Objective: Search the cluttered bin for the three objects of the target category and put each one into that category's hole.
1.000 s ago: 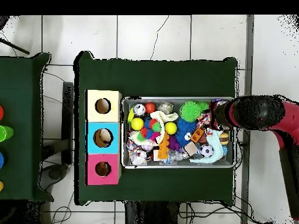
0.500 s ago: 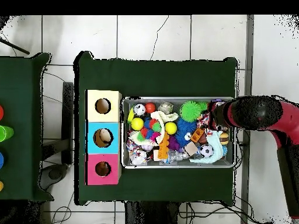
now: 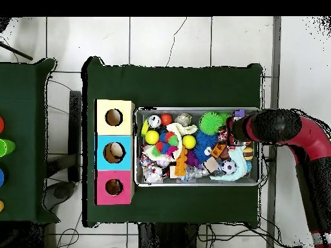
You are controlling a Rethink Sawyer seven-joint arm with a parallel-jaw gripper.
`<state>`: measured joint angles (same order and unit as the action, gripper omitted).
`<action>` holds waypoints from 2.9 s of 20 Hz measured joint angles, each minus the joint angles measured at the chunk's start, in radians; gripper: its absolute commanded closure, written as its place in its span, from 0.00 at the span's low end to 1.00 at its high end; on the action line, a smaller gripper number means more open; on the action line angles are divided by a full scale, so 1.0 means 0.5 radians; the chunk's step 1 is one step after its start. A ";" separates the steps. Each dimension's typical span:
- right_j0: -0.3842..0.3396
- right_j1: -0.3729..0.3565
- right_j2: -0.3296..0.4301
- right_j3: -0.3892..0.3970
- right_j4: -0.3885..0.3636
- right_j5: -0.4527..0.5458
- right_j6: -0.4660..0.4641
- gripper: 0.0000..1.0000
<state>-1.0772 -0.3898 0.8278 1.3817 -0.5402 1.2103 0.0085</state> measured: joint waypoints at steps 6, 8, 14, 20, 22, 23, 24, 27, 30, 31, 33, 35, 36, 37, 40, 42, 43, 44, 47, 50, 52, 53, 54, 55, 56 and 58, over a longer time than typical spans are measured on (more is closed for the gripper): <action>0.000 0.112 -0.016 -0.023 -0.022 0.000 0.000 0.00; 0.000 0.133 -0.016 -0.023 -0.039 0.000 0.000 0.00; 0.001 0.168 -0.016 -0.023 -0.094 -0.001 0.000 0.00; -0.012 0.171 -0.016 -0.024 -0.145 -0.001 0.000 0.00; -0.028 0.172 -0.016 -0.024 -0.157 -0.001 0.000 0.00; -0.040 0.173 -0.016 -0.024 -0.165 -0.001 0.000 0.00; -0.055 0.174 -0.016 -0.024 -0.167 -0.001 0.000 0.00; -0.088 0.178 -0.016 -0.025 -0.170 -0.001 0.000 0.00; -0.141 0.185 -0.016 -0.032 -0.176 -0.001 0.000 0.00; -0.155 0.188 -0.016 -0.037 -0.177 -0.001 0.000 0.00; -0.168 0.192 -0.016 -0.044 -0.179 -0.001 0.000 0.00; -0.184 0.200 -0.016 -0.057 -0.183 -0.001 0.000 0.00; -0.197 0.208 -0.016 -0.070 -0.185 -0.001 0.000 0.00; -0.204 0.215 -0.016 -0.080 -0.192 -0.001 0.000 0.00; -0.216 0.231 -0.016 -0.098 -0.210 -0.001 0.000 0.00; -0.231 0.255 -0.016 -0.118 -0.236 -0.001 0.000 0.00; -0.234 0.263 -0.016 -0.123 -0.244 -0.001 0.000 0.00; -0.237 0.270 -0.016 -0.127 -0.253 -0.001 0.000 0.00; -0.248 0.315 -0.016 -0.141 -0.302 -0.001 0.000 0.00; -0.253 0.339 -0.015 -0.141 -0.315 -0.001 0.000 0.00; -0.256 0.339 -0.015 -0.141 -0.315 -0.001 0.000 0.00; -0.258 0.339 -0.015 -0.141 -0.314 -0.001 0.000 0.00; -0.260 0.339 -0.015 -0.141 -0.314 -0.001 0.000 0.00; -0.262 0.339 -0.015 -0.141 -0.314 -0.001 0.000 0.00; -0.266 0.340 -0.014 -0.141 -0.314 -0.001 0.000 0.00; -0.268 0.340 -0.014 -0.141 -0.314 -0.001 0.000 0.00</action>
<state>-1.2113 -0.2196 0.8206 1.3110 -0.6973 1.2097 0.0085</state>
